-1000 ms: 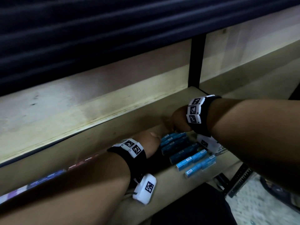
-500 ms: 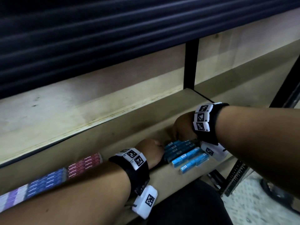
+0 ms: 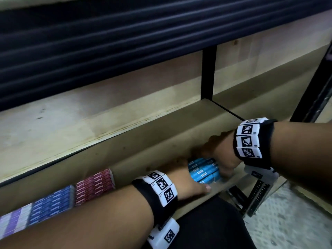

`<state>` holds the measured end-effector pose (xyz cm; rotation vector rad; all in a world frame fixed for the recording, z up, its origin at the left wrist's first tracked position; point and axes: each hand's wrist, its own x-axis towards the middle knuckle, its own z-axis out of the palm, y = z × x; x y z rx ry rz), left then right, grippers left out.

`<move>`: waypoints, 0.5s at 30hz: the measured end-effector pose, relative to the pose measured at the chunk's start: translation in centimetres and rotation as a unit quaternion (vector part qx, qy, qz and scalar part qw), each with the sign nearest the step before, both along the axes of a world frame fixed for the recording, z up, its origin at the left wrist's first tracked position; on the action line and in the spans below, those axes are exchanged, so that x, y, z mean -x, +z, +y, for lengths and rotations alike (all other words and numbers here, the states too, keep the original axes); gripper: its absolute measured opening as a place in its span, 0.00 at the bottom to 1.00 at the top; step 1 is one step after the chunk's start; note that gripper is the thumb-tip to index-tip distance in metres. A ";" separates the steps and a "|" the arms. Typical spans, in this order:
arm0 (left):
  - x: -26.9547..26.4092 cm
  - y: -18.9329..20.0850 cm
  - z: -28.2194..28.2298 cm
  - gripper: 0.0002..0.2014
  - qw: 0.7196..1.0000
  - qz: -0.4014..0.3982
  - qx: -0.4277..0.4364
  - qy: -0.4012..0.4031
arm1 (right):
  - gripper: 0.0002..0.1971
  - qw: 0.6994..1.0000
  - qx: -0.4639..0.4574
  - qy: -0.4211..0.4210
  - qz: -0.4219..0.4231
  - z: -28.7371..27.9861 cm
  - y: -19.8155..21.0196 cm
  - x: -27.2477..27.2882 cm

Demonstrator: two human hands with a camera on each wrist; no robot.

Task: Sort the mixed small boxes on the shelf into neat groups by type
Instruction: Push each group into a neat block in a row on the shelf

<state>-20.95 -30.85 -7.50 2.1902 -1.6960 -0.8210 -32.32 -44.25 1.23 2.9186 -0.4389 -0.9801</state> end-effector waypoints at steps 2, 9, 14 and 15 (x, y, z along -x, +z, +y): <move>0.3 0.0 -0.1 0.32 0.999 -0.031 0.009 -0.007 | 0.45 1.000 0.022 0.009 -0.014 0.2 -0.7 0.4; 0.0 0.5 -0.2 0.29 0.991 -0.123 0.014 0.041 | 0.35 0.997 0.063 -0.012 -0.045 1.7 -1.1 -0.1; -1.1 0.5 1.3 0.31 0.992 -0.117 0.002 0.040 | 0.37 0.997 0.057 -0.023 -0.047 3.4 -0.9 -0.7; -1.4 0.4 1.8 0.33 0.991 -0.125 0.002 0.043 | 0.36 0.997 0.058 -0.019 -0.048 3.9 -1.0 -1.1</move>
